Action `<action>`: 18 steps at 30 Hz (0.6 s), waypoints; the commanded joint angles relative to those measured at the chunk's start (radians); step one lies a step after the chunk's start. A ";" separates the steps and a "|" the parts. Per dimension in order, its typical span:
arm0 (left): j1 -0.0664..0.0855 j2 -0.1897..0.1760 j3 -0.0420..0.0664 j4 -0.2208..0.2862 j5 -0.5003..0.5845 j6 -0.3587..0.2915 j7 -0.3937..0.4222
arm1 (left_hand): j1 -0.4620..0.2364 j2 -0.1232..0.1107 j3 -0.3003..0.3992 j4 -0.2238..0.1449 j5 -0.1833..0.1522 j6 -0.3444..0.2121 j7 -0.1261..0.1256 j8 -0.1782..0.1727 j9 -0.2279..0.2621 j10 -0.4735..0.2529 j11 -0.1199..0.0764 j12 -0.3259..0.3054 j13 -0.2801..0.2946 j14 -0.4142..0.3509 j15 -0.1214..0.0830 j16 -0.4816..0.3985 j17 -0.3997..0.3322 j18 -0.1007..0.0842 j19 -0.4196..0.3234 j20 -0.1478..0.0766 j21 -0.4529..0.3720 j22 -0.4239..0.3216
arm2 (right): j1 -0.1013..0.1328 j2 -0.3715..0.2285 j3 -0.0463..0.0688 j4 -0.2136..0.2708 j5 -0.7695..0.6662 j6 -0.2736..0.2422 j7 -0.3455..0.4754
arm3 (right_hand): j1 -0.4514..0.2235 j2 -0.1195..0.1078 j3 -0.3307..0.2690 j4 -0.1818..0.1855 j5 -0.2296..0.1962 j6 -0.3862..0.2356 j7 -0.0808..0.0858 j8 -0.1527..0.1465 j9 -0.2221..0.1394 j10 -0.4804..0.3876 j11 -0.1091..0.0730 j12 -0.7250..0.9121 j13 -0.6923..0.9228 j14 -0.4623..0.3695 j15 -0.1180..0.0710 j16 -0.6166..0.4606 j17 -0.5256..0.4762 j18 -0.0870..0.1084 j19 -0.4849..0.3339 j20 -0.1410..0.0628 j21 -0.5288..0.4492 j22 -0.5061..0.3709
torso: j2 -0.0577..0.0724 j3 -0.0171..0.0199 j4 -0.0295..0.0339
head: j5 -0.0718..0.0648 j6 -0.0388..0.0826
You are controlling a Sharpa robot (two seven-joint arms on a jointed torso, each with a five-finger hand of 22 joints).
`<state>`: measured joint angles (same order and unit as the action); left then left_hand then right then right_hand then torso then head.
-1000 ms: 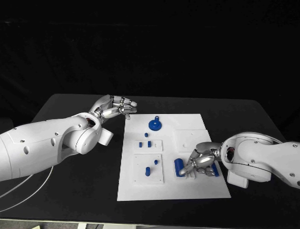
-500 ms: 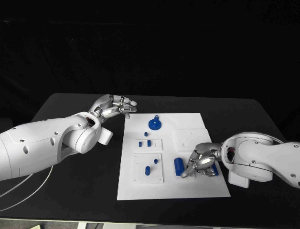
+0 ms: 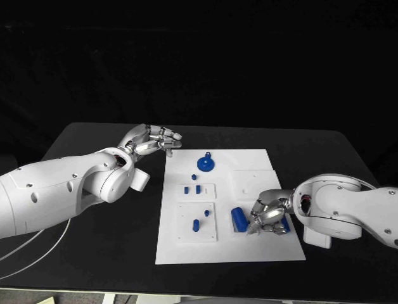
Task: Assemble the parts on the task board
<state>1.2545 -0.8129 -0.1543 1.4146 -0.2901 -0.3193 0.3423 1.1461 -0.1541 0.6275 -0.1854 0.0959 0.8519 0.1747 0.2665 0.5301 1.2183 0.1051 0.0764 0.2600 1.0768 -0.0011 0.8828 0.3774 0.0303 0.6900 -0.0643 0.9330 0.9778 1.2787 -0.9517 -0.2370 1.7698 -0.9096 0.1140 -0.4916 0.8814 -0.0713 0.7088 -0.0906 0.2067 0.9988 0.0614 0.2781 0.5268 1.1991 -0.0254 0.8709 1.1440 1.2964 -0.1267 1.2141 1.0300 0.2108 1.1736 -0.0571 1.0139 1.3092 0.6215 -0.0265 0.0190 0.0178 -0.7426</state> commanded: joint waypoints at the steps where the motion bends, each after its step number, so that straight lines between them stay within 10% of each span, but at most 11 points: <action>1: 0.001 0.001 0.001 0.000 0.005 0.009 0.002 | -0.012 0.000 0.000 0.005 -0.006 -0.006 -0.001 0.003 -0.001 -0.009 -0.001 -0.006 0.002 0.002 0.000 -0.007 0.001 -0.002 0.002 -0.035 -0.006 0.002 | -0.001 0.000 0.000 -0.001 0.002 0.054 -0.003 | -0.063 -0.015 0.137 0.000 0.016 0.030 0.031 -0.005 -0.001 0.004 0.007 0.007 0.002 0.009 0.003 -0.003 0.003 0.051 0.017 0.013 0.020 0.021 | 0.000 0.0005 -0.0005 | 0.001 0.000; 18: 0.001 0.001 0.001 0.000 0.005 0.009 0.002 | -0.011 -0.001 0.001 0.005 -0.007 -0.006 -0.001 0.004 -0.001 -0.009 -0.001 -0.006 0.002 0.002 0.000 -0.008 0.002 -0.002 0.001 -0.034 -0.007 0.003 | -0.001 -0.003 0.000 0.003 0.002 0.056 0.001 | -0.136 -0.045 0.108 -0.077 0.033 0.029 0.032 0.000 0.005 0.006 0.007 0.013 -0.001 0.018 0.003 -0.008 0.004 0.051 0.029 0.015 0.031 0.013 | 0.000 -0.0001 -0.0008 | 0.000 0.001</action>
<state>1.2545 -0.8130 -0.1543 1.4128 -0.2901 -0.3193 0.3393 1.1461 -0.1541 0.6275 -0.1854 0.0959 0.8519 0.1746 0.2665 0.5301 1.2183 0.1050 0.0764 0.2600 1.0768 -0.0011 0.8790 0.3781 0.0302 0.6900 -0.0643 0.9330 0.9792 1.2786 -0.9543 -0.2372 1.7712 -0.9068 0.1500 -0.4939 0.7478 -0.1080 0.8220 -0.1700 0.2430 1.0183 0.0736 0.2780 0.5304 1.2026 -0.0225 0.8780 1.1438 1.3082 -0.1232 1.2100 1.0327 0.2312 1.1954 -0.0432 1.0416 1.3092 0.6215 -0.0261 0.0181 0.0183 -0.7419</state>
